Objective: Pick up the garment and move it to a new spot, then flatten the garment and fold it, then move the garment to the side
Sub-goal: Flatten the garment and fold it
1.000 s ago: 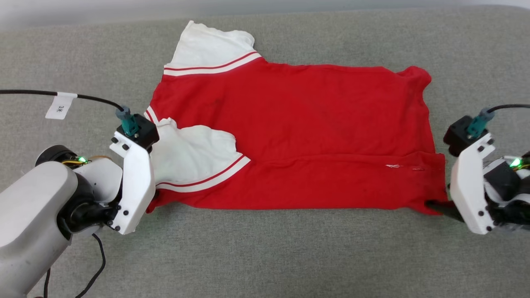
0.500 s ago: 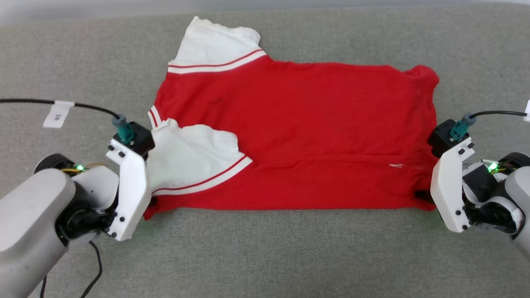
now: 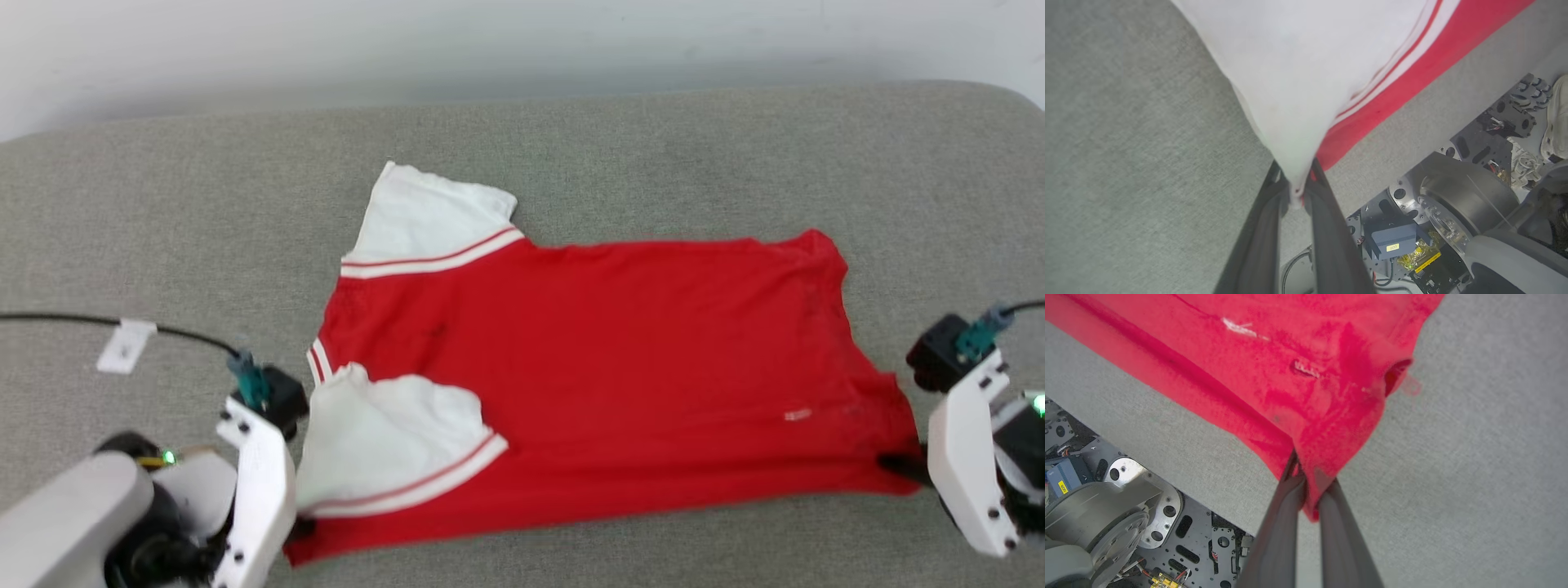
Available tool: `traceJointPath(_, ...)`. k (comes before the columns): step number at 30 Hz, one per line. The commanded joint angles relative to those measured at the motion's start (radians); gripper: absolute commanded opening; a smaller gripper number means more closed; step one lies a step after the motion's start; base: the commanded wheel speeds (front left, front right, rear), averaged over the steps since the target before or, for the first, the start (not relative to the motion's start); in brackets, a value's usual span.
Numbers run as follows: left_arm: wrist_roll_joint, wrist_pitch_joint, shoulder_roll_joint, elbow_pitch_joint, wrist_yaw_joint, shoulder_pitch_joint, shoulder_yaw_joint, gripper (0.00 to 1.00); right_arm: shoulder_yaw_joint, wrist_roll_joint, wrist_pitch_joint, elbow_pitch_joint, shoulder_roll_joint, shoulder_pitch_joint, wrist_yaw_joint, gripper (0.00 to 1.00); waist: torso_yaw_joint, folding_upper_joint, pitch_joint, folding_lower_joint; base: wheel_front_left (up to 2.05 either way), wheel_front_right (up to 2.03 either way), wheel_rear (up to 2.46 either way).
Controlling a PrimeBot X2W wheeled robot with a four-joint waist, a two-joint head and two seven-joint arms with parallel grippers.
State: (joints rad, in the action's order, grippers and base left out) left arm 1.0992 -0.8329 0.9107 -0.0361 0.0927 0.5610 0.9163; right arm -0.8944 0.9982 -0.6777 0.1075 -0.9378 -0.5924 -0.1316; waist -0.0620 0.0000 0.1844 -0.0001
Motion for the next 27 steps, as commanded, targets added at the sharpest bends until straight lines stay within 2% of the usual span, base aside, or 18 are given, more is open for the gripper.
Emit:
traceJointPath(1,0.002,0.004,0.017,0.012,-0.013,-0.033,0.009,0.00,-0.004,0.005,0.003,-0.004,-0.017,0.035,0.002,0.00,-0.003,0.0000,0.000,0.0001,0.00,0.00,0.00)
traceJointPath(7,0.001,0.029,0.021,0.017,-0.040,-0.101,0.030,0.00,-0.013,-0.010,0.025,0.034,0.016,0.111,0.002,0.00,-0.006,0.0000,0.015,0.0001,0.00,0.00,0.00)
traceJointPath(8,-0.005,0.042,0.017,0.015,-0.042,-0.100,0.027,0.26,-0.009,-0.014,0.031,0.043,0.024,0.116,0.002,0.00,-0.005,0.0000,0.017,0.0001,0.00,0.00,0.00)
traceJointPath(9,-0.006,0.051,0.013,0.011,-0.043,-0.101,0.025,1.00,-0.002,-0.020,0.044,0.049,0.033,0.117,0.002,1.00,-0.005,0.0000,0.017,0.0001,0.00,0.00,0.00)
traceJointPath(12,-0.012,0.074,0.012,0.013,-0.038,-0.078,0.009,1.00,0.019,-0.016,0.074,0.053,0.053,0.117,0.002,1.00,-0.004,0.0000,0.010,0.0001,0.00,0.00,0.00)
traceJointPath(16,-0.020,0.105,0.026,0.019,-0.039,-0.033,-0.032,1.00,0.063,-0.087,0.178,0.024,0.047,0.084,0.002,1.00,-0.005,0.0000,-0.009,0.0001,0.00,0.00,0.00)
traceJointPath(20,-0.090,0.241,0.018,0.015,-0.048,0.034,-0.101,1.00,0.155,-0.163,0.340,0.001,0.085,0.071,0.002,1.00,-0.018,0.0000,-0.017,0.0001,0.00,0.00,0.00)
traceJointPath(24,-0.162,0.361,-0.008,-0.024,-0.066,0.096,-0.146,1.00,0.268,-0.285,0.494,-0.019,0.149,0.079,0.002,1.00,-0.038,0.0000,-0.010,0.0001,0.00,0.00,0.00)
traceJointPath(27,-0.215,0.429,-0.028,-0.059,-0.076,0.146,-0.168,1.00,0.388,-0.380,0.616,-0.029,0.221,0.113,0.002,1.00,-0.053,0.0000,0.007,0.0001,0.00,0.00,0.00)
